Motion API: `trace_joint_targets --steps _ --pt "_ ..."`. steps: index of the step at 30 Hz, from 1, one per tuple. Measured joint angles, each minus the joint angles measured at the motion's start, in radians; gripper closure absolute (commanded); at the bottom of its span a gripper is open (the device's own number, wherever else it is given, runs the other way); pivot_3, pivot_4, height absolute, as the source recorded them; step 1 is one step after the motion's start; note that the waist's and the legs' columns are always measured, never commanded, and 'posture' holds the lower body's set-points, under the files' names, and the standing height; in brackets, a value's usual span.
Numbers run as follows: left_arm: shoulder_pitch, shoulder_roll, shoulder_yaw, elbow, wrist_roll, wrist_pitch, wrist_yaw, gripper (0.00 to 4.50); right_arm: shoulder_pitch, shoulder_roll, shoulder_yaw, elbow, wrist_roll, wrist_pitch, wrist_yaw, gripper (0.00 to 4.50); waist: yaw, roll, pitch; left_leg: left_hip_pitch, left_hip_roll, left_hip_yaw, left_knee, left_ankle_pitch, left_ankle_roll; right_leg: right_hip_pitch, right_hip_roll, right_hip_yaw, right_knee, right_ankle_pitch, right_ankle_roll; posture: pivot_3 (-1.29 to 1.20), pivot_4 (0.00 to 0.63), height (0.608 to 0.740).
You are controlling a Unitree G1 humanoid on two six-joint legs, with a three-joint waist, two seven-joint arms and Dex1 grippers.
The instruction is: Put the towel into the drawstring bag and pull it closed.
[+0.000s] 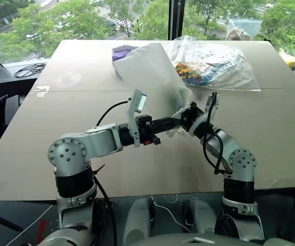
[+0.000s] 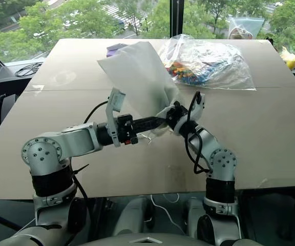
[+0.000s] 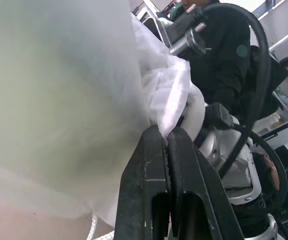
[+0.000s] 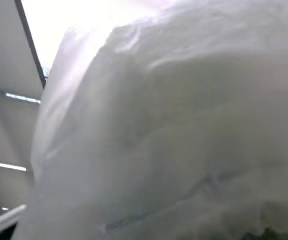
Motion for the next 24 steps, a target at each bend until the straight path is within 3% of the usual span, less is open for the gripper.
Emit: trace_joint_targets --steps 5,12,20,24 --pt "-0.005 0.014 -0.029 0.028 -0.004 -0.057 0.006 4.5 -0.013 0.002 0.015 0.003 0.124 -0.142 -0.131 4.4 0.0 0.0 0.0 0.0 0.0 0.001 -0.001 0.0 0.0 0.0 0.001 0.001 -0.002 0.0 0.0 0.0 0.15 0.739" --pt "-0.028 0.071 -0.047 0.065 0.109 -0.172 -0.016 4.5 -0.022 -0.028 0.095 0.0 0.082 -0.116 -0.113 1.28 0.0 0.0 0.0 0.0 0.0 0.001 -0.002 0.0 0.0 -0.001 0.001 0.001 -0.003 0.0 0.0 0.0 0.15 0.739" --pt "-0.052 0.107 -0.033 0.12 0.214 -0.284 -0.061 4.5 -0.032 -0.252 0.162 -0.005 -0.026 0.071 -0.013 1.28 0.003 0.0 0.0 -0.002 0.0 0.002 -0.002 0.0 0.0 -0.001 0.0 0.001 -0.006 0.0 0.0 0.0 0.15 0.739" --pt "-0.056 0.111 -0.026 0.135 0.241 -0.303 -0.076 4.5 -0.01 -0.363 0.187 -0.063 -0.078 0.157 0.121 1.28 0.004 0.0 0.0 -0.002 0.0 0.002 -0.004 0.003 0.005 -0.001 0.001 0.001 -0.007 0.0 0.0 0.0 0.15 0.739"
